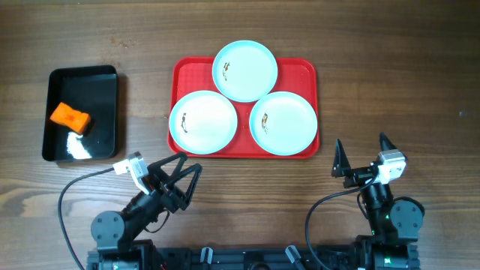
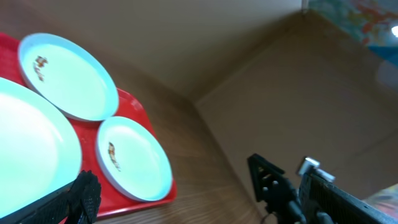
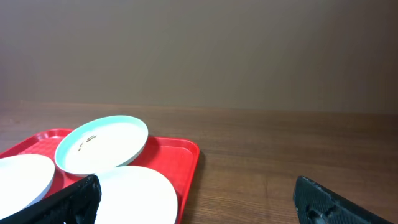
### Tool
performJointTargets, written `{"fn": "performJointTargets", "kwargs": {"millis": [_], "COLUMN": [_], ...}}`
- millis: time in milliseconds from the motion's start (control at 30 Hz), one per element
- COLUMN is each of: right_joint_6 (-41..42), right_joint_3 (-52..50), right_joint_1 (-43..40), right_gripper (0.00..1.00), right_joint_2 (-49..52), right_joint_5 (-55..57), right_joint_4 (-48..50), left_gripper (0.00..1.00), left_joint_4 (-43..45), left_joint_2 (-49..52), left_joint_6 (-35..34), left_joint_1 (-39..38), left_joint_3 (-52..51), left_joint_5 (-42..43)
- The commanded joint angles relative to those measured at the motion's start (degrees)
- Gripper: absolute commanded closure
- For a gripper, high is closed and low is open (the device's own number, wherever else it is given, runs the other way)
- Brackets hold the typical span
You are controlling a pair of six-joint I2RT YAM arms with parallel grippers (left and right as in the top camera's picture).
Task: Clean dirty plates on tray and stack at the side
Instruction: 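Move the left gripper over the black tray toward the orange sponge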
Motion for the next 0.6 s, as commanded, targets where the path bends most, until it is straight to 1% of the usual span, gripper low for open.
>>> {"fn": "performJointTargets", "kwargs": {"millis": [0, 100, 167, 300, 400, 500, 567], "right_joint_6": [-0.98, -0.98, -0.98, -0.98, -0.98, -0.96, -0.98], "right_joint_3": [-0.15, -0.15, -0.15, -0.15, -0.15, -0.15, -0.15], "right_joint_1": [-0.22, -0.22, -0.22, -0.22, -0.22, -0.22, -0.22], "right_gripper": [0.00, 0.00, 0.00, 0.00, 0.00, 0.00, 0.00], "right_joint_2": [-0.31, -0.31, -0.31, -0.31, -0.31, -0.31, -0.31], "right_joint_5": [1.01, 1.01, 1.01, 1.01, 1.01, 1.01, 1.01], "right_joint_4": [0.17, 0.17, 0.17, 0.17, 0.17, 0.17, 0.17], "left_gripper": [0.00, 0.00, 0.00, 0.00, 0.01, 0.01, 0.01], "left_joint_4": [7.02, 17.62, 19.06, 16.37, 12.72, 7.41, 1.97], "left_joint_2": [-0.42, -0.42, -0.42, 0.52, 3.65, 7.78, 11.19], "left_joint_6": [-6.49, -9.11, -9.03, -8.33, -5.53, -1.75, 1.51], "left_joint_1": [-0.33, -0.33, -0.31, -0.28, -0.26, -0.26, -0.28], "left_joint_3": [-0.11, 0.15, 1.62, 5.60, 10.08, 14.56, 17.90], "left_joint_5": [2.40, 2.34, 2.19, 2.03, 2.14, 2.14, 2.16]}}
